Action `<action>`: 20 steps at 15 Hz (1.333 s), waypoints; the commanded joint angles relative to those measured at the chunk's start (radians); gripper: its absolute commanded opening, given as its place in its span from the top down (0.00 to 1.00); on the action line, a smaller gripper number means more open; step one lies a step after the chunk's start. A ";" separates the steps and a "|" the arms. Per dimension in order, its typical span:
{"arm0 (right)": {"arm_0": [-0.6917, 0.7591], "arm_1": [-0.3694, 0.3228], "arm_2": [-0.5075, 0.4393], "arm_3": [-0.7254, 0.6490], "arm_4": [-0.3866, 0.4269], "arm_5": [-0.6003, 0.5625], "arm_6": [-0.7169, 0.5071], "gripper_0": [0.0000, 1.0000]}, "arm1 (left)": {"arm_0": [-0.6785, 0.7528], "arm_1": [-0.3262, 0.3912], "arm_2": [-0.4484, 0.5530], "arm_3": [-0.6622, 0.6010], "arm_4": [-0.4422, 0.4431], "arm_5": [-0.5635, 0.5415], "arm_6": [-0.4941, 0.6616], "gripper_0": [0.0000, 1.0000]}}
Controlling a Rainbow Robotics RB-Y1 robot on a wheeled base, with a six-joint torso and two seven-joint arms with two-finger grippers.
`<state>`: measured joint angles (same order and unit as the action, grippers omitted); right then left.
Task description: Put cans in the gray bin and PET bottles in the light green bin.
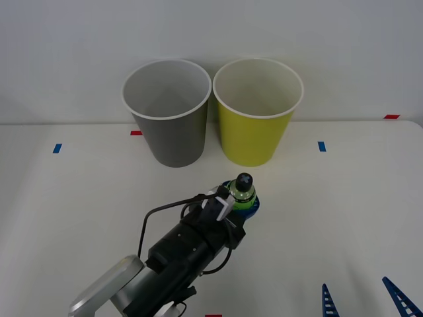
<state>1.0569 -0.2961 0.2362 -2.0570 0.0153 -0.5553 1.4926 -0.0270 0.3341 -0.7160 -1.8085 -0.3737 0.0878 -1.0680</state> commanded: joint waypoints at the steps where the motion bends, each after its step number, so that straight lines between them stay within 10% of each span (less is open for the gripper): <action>1: 0.000 0.000 0.000 0.000 0.000 0.000 0.000 0.00 | -0.019 0.048 0.007 -0.121 0.002 0.188 0.003 1.00; 13: 0.000 0.000 0.000 0.000 0.000 0.000 0.000 0.00 | -0.151 0.256 0.233 -0.624 0.628 0.842 -0.041 1.00; 20: 0.000 0.000 0.000 0.000 0.000 0.000 0.000 0.00 | -0.366 0.283 0.414 -0.660 0.852 1.103 -0.090 1.00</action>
<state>1.0569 -0.2961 0.2362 -2.0571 0.0153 -0.5553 1.4926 -0.3572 0.6116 -0.3130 -2.4691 0.4692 1.1555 -1.1523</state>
